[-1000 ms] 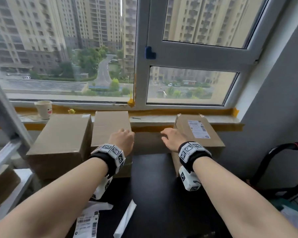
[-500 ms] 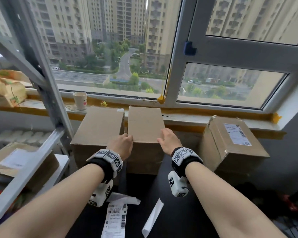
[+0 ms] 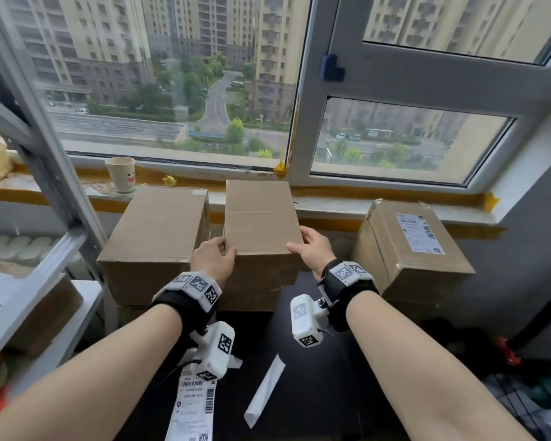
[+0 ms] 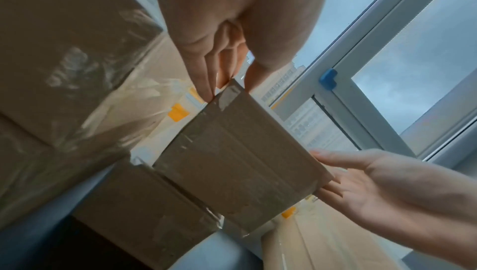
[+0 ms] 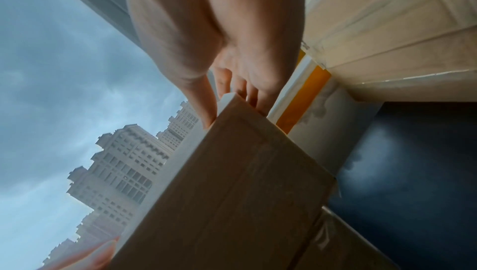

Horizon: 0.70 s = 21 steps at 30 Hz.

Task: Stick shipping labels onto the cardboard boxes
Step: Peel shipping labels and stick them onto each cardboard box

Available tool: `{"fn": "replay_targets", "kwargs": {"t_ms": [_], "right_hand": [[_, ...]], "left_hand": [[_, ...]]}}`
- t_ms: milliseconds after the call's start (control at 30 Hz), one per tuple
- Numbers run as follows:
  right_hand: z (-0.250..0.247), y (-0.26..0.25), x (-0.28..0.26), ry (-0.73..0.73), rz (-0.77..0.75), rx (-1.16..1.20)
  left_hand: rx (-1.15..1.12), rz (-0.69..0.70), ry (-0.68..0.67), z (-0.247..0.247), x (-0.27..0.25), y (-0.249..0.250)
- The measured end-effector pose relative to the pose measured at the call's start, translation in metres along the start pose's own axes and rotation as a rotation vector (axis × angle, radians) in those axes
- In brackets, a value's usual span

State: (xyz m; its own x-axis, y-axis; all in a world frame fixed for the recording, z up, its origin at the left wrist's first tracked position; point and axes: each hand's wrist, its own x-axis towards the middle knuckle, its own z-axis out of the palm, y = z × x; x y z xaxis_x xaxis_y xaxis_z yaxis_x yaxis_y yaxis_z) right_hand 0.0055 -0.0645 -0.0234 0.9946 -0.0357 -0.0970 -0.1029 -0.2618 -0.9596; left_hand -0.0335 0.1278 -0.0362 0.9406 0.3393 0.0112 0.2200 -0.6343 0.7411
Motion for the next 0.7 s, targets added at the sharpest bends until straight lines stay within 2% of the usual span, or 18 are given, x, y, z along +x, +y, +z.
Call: {"fn": "replay_targets", "kwargs": {"t_ms": [133,233,333,433,700], "right_hand": [[-0.038,0.002,-0.011,0.028,-0.024,0.049],[-0.069,0.009,-0.022,0.07,-0.007,0.096],[-0.096,0.021,-0.04,0.097,0.027,0.109],[-0.118,0.037,-0.061,0.115,0.054,0.145],[-0.136,0.085,-0.098,0.103,0.236,0.249]], "left_hand": [[-0.254,0.048,-0.011,0.01,-0.016,0.029],[-0.461,0.058,-0.092,0.022,-0.033,0.05],[-0.6,0.006,-0.208,0.038,-0.052,0.06],[-0.62,-0.016,-0.311,0.06,-0.07,0.06],[-0.616,-0.126,-0.373,0.104,-0.097,0.023]]}}
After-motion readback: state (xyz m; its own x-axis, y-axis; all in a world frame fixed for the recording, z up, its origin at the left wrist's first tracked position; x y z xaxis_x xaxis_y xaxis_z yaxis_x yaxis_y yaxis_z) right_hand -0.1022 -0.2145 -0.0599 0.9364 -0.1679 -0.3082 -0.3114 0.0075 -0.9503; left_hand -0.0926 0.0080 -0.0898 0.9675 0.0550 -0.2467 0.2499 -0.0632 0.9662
